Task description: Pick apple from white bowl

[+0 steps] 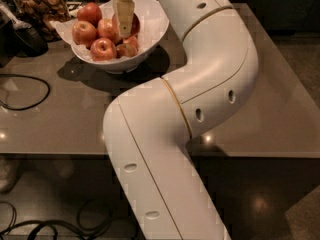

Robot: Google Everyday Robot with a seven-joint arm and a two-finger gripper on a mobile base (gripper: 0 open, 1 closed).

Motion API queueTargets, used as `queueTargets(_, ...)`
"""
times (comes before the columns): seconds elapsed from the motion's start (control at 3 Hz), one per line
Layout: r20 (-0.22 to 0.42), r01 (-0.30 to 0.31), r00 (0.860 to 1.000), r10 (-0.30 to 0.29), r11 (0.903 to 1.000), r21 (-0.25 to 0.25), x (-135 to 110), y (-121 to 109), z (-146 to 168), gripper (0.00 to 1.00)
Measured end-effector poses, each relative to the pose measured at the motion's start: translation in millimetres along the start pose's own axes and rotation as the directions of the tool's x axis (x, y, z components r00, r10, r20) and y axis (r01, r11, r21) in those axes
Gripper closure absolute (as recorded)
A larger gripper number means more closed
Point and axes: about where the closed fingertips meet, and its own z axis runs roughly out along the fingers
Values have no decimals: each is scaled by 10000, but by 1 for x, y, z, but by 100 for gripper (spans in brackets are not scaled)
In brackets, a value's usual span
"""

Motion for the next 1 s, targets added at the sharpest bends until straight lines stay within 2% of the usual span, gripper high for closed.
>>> queueTargets(0.33,412,366,9985,-368,9993,36,-22,5,-22,100)
queueTargets(1.0,868,885,9923,-885,9961,35,-56,13,-42,100)
